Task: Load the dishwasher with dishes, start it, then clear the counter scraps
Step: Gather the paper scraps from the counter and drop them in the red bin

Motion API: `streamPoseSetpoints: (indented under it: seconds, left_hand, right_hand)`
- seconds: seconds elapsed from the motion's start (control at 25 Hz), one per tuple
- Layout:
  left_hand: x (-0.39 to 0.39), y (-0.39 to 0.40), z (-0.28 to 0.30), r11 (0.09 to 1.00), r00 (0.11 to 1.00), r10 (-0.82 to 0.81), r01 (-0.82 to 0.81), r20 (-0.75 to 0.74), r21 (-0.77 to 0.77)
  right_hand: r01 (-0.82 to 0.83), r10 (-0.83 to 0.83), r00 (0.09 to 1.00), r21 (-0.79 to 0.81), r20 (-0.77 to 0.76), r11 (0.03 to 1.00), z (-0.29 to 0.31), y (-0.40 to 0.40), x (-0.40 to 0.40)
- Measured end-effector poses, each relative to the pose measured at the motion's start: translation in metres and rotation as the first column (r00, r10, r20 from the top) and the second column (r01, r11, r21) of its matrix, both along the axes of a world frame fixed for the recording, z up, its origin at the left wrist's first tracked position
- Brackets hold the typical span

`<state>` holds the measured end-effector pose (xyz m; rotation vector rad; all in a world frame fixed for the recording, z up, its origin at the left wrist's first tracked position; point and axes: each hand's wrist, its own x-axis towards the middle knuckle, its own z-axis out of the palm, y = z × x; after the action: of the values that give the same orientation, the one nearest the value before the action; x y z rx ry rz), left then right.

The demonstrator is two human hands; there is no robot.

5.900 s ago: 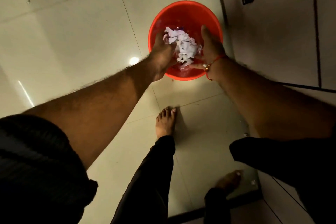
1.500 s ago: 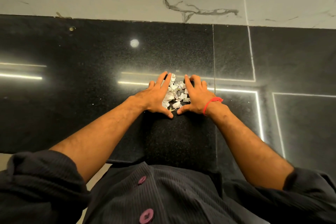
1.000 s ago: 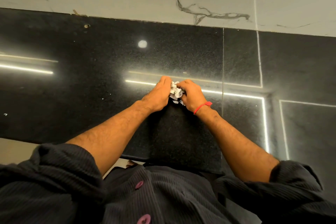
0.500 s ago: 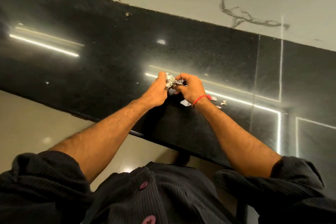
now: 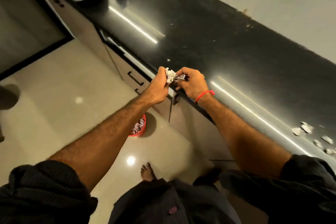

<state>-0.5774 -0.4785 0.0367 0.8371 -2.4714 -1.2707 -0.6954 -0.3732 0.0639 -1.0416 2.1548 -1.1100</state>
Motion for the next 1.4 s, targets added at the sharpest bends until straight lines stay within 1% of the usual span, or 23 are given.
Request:
streamPoseSetpoints:
  seconds: [0.16, 0.28, 0.4, 0.48, 0.6, 0.64, 0.68, 0.72, 0.76, 0.8, 0.84, 0.88, 0.92, 0.96, 1.0, 1.04, 1.08, 1.12, 1.16, 1.2, 1.24, 1.32, 1.4]
  left_hand:
    - [0.079, -0.068, -0.036, 0.990, 0.991, 0.124, -0.126, 0.045, 0.064]
    - [0.118, -0.109, -0.088, 0.971, 0.974, 0.204, -0.215, 0.101, 0.106]
    - [0.148, -0.139, -0.180, 0.950, 0.953, 0.243, -0.271, 0.181, 0.152]
    - [0.162, -0.157, -0.269, 0.926, 0.932, 0.269, -0.319, 0.242, 0.200]
    - [0.167, -0.175, -0.387, 0.875, 0.913, 0.348, -0.397, 0.211, 0.276]
    - [0.168, -0.166, -0.431, 0.834, 0.882, 0.398, -0.462, 0.251, 0.301]
    - [0.171, -0.143, -0.484, 0.779, 0.829, 0.449, -0.546, 0.335, 0.307]
    - [0.180, -0.100, -0.535, 0.716, 0.733, 0.475, -0.644, 0.487, 0.271]
    - [0.202, -0.053, -0.589, 0.683, 0.589, 0.456, -0.712, 0.667, 0.161]
    - [0.221, 0.005, -0.646, 0.695, 0.480, 0.358, -0.710, 0.801, 0.115]
    - [0.237, 0.059, -0.702, 0.717, 0.412, 0.237, -0.685, 0.880, 0.128]
    - [0.253, 0.100, -0.753, 0.748, 0.383, 0.263, -0.660, 0.885, 0.063]
    - [0.261, 0.125, -0.795, 0.786, 0.396, 0.307, -0.618, 0.865, 0.004]
    - [0.263, 0.134, -0.816, 0.788, 0.395, 0.274, -0.614, 0.877, 0.030]
    - [0.268, 0.141, -0.832, 0.800, 0.420, 0.240, -0.597, 0.875, 0.067]
    - [0.270, 0.146, -0.838, 0.769, 0.433, 0.211, -0.627, 0.876, 0.125]
    - [0.269, 0.146, -0.832, 0.763, 0.446, 0.163, -0.623, 0.880, 0.174]
    - [0.269, 0.147, -0.833, 0.784, 0.463, 0.141, -0.592, 0.875, 0.187]
    - [0.269, 0.142, -0.832, 0.764, 0.502, 0.150, -0.606, 0.852, 0.222]
    - [0.269, 0.136, -0.834, 0.730, 0.514, 0.223, -0.651, 0.828, 0.208]
    - [0.269, 0.127, -0.829, 0.708, 0.482, 0.291, -0.689, 0.826, 0.153]
    - [0.274, 0.114, -0.827, 0.755, 0.446, 0.406, -0.656, 0.797, -0.017]
    - [0.272, 0.108, -0.811, 0.758, 0.467, 0.446, -0.651, 0.764, -0.045]
  right_hand:
    - [-0.127, 0.128, 0.992, 0.059, -0.007, 0.990, -0.032, -0.086, 0.068]
    - [-0.193, 0.185, 0.980, 0.151, 0.068, 0.970, -0.087, -0.139, 0.105]
    - [-0.220, 0.207, 0.975, 0.221, 0.079, 0.950, -0.175, -0.178, 0.131]
    - [-0.241, 0.222, 0.970, 0.261, 0.102, 0.935, -0.256, -0.201, 0.144]
    - [-0.232, 0.210, 0.972, 0.289, 0.105, 0.929, -0.383, -0.214, 0.161]
    - [-0.232, 0.205, 0.972, 0.298, 0.119, 0.926, -0.422, -0.217, 0.165]
    - [-0.227, 0.194, 0.972, 0.315, 0.132, 0.922, -0.459, -0.219, 0.169]
    - [-0.223, 0.188, 0.973, 0.335, 0.135, 0.916, -0.488, -0.219, 0.171]
    - [-0.240, 0.204, 0.969, 0.357, 0.136, 0.903, -0.512, -0.220, 0.171]
    - [-0.273, 0.232, 0.961, 0.373, 0.151, 0.887, -0.538, -0.219, 0.172]
    - [-0.317, 0.263, 0.946, 0.378, 0.187, 0.870, -0.559, -0.221, 0.172]
    - [-0.360, 0.289, 0.929, 0.377, 0.232, 0.853, -0.577, -0.220, 0.171]
    - [-0.396, 0.313, 0.913, 0.383, 0.261, 0.835, -0.591, -0.219, 0.168]
    - [-0.421, 0.335, 0.903, 0.398, 0.270, 0.815, -0.602, -0.218, 0.165]
    - [-0.428, 0.344, 0.901, 0.419, 0.263, 0.801, -0.607, -0.218, 0.162]
    - [-0.412, 0.329, 0.909, 0.430, 0.257, 0.803, -0.608, -0.217, 0.160]
    - [-0.382, 0.292, 0.919, 0.423, 0.264, 0.822, -0.608, -0.215, 0.158]
    - [-0.351, 0.249, 0.926, 0.401, 0.285, 0.847, -0.605, -0.212, 0.156]
    - [-0.324, 0.212, 0.927, 0.376, 0.309, 0.868, -0.600, -0.209, 0.156]
    - [-0.304, 0.187, 0.926, 0.354, 0.327, 0.885, -0.595, -0.205, 0.155]
    - [-0.289, 0.170, 0.924, 0.336, 0.342, 0.896, -0.588, -0.202, 0.154]
    - [-0.267, 0.147, 0.918, 0.301, 0.368, 0.915, -0.564, -0.196, 0.154]
    - [-0.244, 0.118, 0.909, 0.280, 0.400, 0.928, -0.532, -0.188, 0.158]
